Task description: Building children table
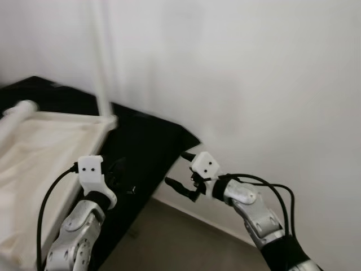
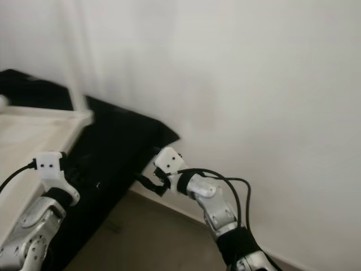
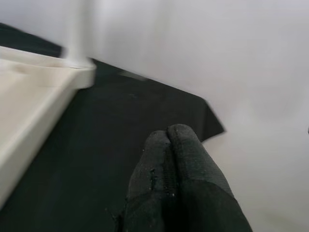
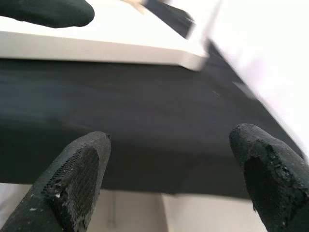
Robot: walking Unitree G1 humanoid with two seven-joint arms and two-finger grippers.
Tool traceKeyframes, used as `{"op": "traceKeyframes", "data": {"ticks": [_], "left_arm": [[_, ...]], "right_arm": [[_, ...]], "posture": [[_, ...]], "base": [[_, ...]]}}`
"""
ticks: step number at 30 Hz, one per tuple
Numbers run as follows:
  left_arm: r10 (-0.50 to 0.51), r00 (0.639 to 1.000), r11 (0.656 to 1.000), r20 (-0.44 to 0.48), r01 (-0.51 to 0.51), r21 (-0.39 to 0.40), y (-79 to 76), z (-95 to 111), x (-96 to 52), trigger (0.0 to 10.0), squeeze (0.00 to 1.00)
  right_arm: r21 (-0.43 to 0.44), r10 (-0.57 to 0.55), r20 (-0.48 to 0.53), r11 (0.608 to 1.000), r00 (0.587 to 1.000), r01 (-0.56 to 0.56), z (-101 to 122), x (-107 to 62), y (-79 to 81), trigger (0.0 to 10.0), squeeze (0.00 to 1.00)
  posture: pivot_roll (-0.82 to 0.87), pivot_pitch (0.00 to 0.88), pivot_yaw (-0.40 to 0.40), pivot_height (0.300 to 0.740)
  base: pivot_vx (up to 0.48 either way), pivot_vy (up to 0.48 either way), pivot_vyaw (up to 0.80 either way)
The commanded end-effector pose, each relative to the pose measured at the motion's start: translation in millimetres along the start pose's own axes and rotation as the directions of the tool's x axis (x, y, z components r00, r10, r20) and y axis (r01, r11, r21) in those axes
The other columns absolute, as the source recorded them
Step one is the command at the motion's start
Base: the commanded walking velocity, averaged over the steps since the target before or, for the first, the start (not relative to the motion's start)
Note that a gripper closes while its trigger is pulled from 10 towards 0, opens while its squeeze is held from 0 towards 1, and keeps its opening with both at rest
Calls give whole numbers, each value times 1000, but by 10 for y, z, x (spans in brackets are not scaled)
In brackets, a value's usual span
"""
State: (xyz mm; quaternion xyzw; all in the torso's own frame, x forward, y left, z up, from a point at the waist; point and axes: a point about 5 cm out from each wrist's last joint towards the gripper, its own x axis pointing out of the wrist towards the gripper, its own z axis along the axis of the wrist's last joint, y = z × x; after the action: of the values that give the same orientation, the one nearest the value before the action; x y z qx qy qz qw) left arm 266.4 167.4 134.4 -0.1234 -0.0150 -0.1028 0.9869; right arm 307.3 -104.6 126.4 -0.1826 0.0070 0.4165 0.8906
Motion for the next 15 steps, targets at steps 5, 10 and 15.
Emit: {"op": "traceKeyframes", "data": {"ticks": [5,10,15], "left_arm": [[-9,1000,1000,7,10,-5,-42,-4,10,10000,0],[-16,1000,1000,5,16,1,-46,-1,12,10000,0],[-32,999,999,2,32,13,-59,0,13,10000,0]], "right_arm": [[-1,5,-2,1000,1000,-5,-23,-32,-54,10000,0],[-2,18,-1,1000,1000,-18,-19,-26,-50,10000,0],[-1,28,1,1000,1000,-28,-17,-22,-45,10000,0]], "posture": [[-19,0,-27,740],[-18,0,-27,740],[-19,0,-25,740]], "base": [[0,0,800],[0,0,800],[0,0,800]]}}
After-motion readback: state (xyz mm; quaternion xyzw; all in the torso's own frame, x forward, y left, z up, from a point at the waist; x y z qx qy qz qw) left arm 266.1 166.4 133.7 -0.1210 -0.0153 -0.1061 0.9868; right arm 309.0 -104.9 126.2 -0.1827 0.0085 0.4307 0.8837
